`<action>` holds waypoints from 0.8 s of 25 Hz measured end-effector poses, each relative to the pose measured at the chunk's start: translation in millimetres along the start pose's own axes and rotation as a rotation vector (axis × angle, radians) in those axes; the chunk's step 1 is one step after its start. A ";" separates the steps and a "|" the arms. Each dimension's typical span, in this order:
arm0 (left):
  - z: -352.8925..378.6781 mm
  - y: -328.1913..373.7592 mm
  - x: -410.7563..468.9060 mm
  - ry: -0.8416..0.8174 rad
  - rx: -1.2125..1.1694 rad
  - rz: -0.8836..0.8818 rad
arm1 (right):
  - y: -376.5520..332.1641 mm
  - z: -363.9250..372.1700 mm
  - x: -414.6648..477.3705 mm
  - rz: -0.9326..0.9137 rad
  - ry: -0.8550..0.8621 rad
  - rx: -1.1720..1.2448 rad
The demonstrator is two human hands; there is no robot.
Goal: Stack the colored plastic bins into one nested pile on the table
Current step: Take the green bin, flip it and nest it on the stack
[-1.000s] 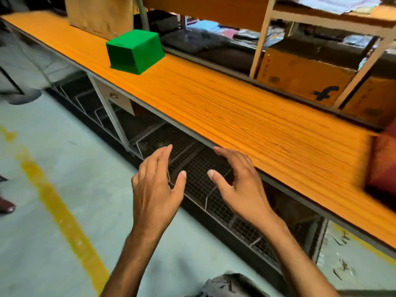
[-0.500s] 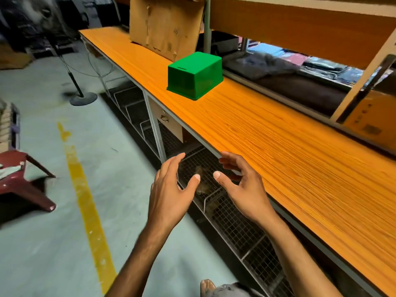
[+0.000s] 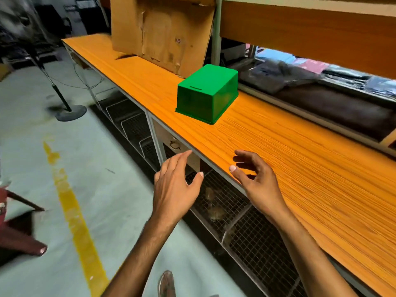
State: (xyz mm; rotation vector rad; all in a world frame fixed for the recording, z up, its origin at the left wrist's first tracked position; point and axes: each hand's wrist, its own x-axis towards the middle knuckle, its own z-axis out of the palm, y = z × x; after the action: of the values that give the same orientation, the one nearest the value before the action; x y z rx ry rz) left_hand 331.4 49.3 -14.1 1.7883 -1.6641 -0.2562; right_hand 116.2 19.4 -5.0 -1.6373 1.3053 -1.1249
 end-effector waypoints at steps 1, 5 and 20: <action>-2.2 -12.7 21.7 -0.012 0.001 0.030 | -1.3 13.3 15.9 0.000 0.041 -0.001; -18.8 -54.8 100.7 -0.037 -0.010 0.110 | -15.5 63.7 73.5 0.030 0.173 0.016; 41.0 -132.4 378.3 -0.184 -0.337 0.057 | 21.9 123.3 316.9 0.243 0.474 0.187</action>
State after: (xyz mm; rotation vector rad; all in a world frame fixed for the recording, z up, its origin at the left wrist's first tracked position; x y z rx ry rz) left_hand 478.4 -325.8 -11.4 1.4996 -1.6778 -0.6514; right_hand 255.4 -291.6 -9.3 -1.0757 1.5866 -1.4849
